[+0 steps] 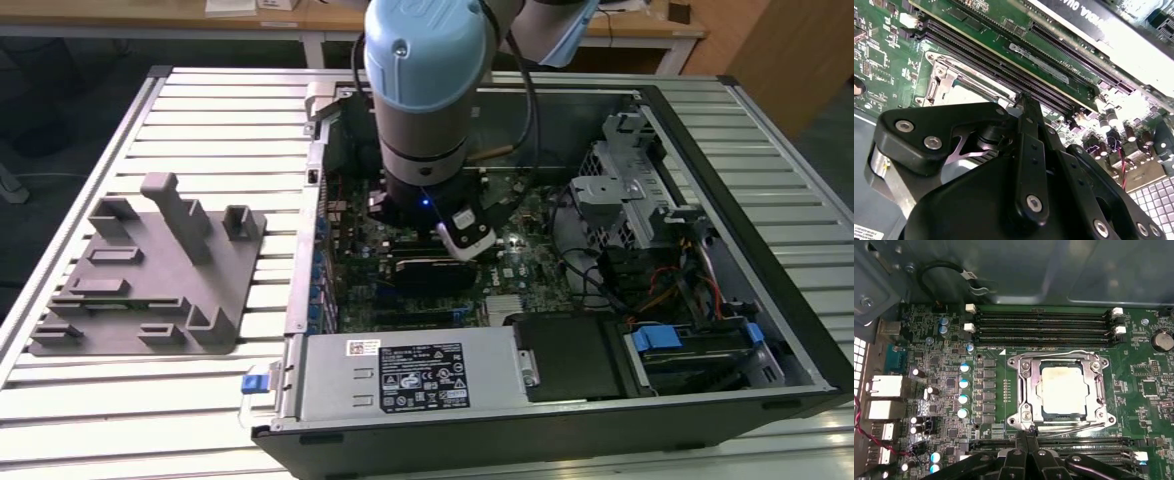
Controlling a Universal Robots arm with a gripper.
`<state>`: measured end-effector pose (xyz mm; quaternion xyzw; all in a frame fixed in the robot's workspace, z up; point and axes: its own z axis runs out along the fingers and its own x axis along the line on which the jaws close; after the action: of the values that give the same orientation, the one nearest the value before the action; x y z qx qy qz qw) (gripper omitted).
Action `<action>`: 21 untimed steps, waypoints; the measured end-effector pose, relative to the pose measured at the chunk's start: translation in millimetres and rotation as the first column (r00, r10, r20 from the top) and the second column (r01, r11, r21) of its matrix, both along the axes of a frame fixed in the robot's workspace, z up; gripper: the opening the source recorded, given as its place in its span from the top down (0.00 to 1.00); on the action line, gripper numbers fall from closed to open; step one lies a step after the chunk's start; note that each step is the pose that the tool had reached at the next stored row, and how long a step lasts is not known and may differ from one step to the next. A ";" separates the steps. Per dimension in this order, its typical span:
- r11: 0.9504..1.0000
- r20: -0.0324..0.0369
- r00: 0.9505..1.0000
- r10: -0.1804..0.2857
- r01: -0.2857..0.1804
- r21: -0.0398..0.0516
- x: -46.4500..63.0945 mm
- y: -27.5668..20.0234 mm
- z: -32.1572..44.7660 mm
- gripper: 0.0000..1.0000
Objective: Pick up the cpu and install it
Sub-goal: 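Install the second cpu locking lever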
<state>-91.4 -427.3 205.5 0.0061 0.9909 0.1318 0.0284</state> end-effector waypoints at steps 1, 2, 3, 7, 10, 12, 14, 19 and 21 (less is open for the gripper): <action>1.000 0.000 1.000 0.000 0.000 0.002 -0.1 -0.1 -0.9 0.89; 1.000 0.000 1.000 0.000 0.000 0.004 -0.2 -0.2 -1.8 0.89; 1.000 0.000 1.000 0.000 0.000 0.004 -0.4 -0.3 -2.8 0.89; 1.000 0.000 1.000 0.000 0.000 0.010 -2.1 -0.4 -6.1 0.89; 1.000 0.000 1.000 0.000 0.000 0.024 -4.2 -0.4 -7.5 0.89; 0.999 0.000 1.000 0.000 0.000 0.033 -6.1 -0.4 -8.5 0.89; 0.999 0.000 1.000 0.000 0.000 0.039 -7.3 -0.3 -9.5 0.89; 0.999 0.000 1.000 0.000 0.000 0.042 -7.3 -0.2 -11.1 0.89; 0.999 0.000 1.000 0.000 0.000 0.042 -7.3 0.0 -11.5 0.89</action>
<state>-98.7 -427.2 194.0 0.0067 0.9879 0.1526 0.0282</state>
